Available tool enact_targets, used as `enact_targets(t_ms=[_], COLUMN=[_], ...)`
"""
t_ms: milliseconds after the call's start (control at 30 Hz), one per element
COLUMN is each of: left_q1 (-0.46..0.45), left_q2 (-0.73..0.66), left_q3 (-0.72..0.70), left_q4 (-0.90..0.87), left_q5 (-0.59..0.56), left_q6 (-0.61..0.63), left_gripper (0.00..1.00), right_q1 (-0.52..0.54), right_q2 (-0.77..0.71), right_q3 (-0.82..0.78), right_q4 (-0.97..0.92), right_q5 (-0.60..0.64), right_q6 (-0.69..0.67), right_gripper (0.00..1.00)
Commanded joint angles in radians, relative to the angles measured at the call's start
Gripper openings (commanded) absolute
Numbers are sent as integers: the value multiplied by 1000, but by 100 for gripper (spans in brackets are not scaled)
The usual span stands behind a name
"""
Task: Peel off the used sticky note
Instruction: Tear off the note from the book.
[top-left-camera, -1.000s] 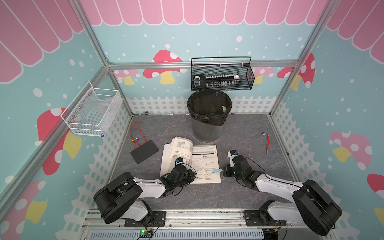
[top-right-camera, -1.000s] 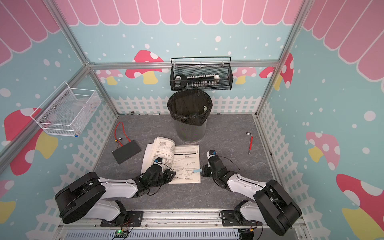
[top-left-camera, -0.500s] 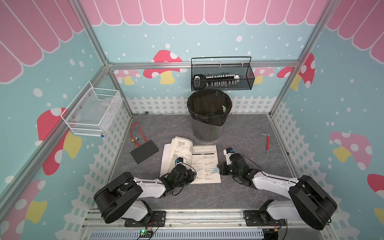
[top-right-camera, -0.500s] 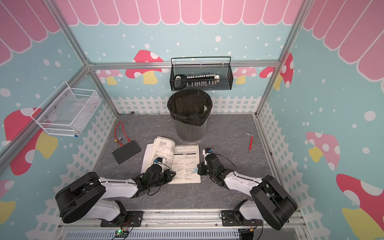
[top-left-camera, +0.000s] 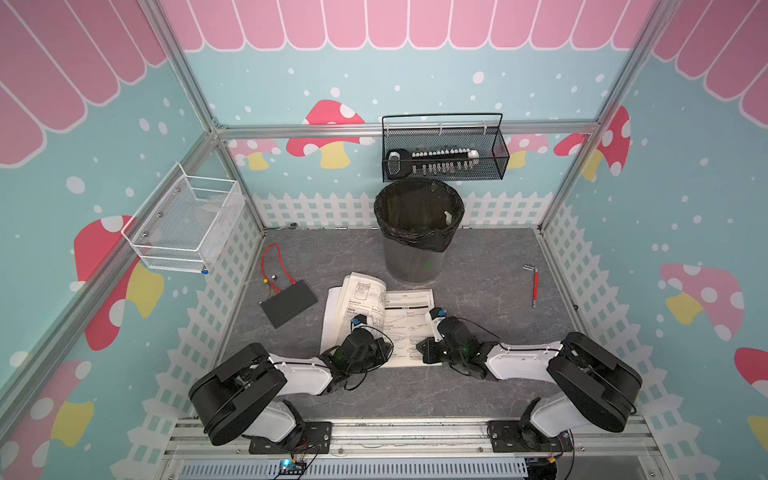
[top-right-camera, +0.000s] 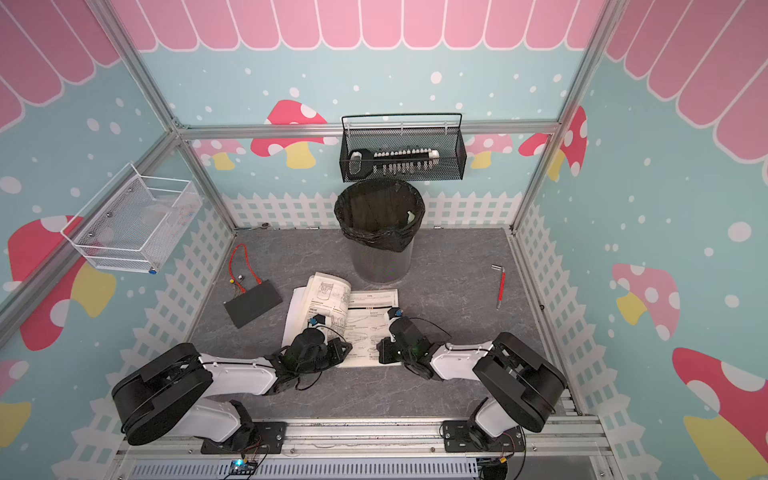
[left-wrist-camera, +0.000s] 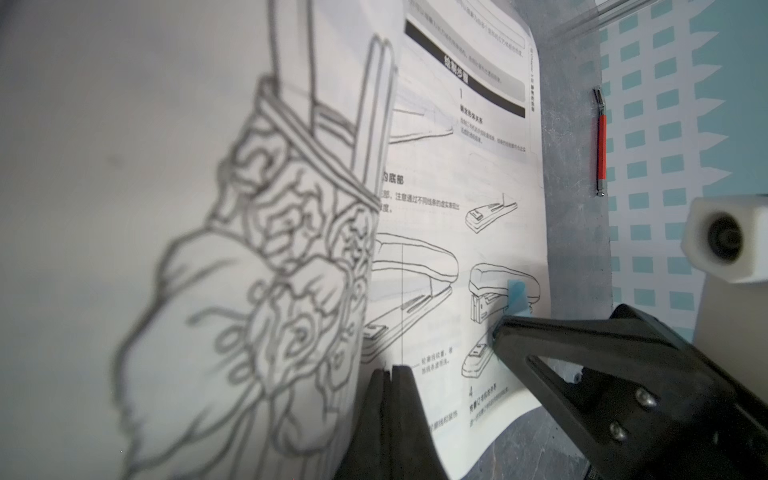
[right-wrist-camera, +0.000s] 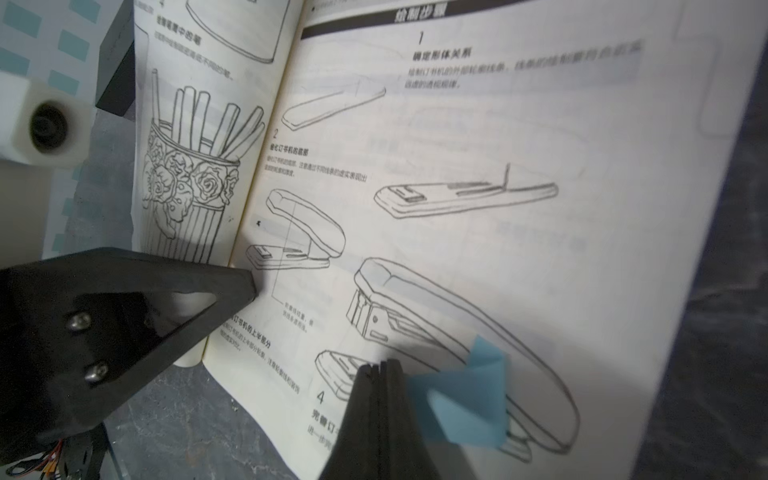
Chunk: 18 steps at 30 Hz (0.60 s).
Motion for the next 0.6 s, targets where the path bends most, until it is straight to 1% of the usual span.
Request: enact_targets(t_ms=[0, 167, 300, 367, 433, 500, 567], left_q1=[4, 4, 5, 4, 4, 5, 5], left_q2=[34, 34, 34, 34, 34, 34, 34], left_q3=[-4, -4, -6, -5, -4, -4, -3], left_q4=[-85, -85, -84, -83, -83, -82, -82], left_q5=[-34, -35, -37, -36, -36, -36, -36], left_q6=[29, 29, 32, 31, 33, 32, 34], left_gripper=[0, 0, 0, 0, 0, 0, 0], right_q1=[24, 49, 51, 51, 40, 12, -31], right_q2=[-49, -193, -382, -469, -526, -535, -506], right_q3=[-58, -136, -137, -94, -12, 85, 195], right_q4=[-11, -93, -257, -348, -429, -476, -510], right_q5=[11, 49, 134, 201, 267, 297, 303], right_q6=[43, 86, 80, 46, -9, -83, -164], right_gripper=[0, 0, 0, 0, 0, 0, 0])
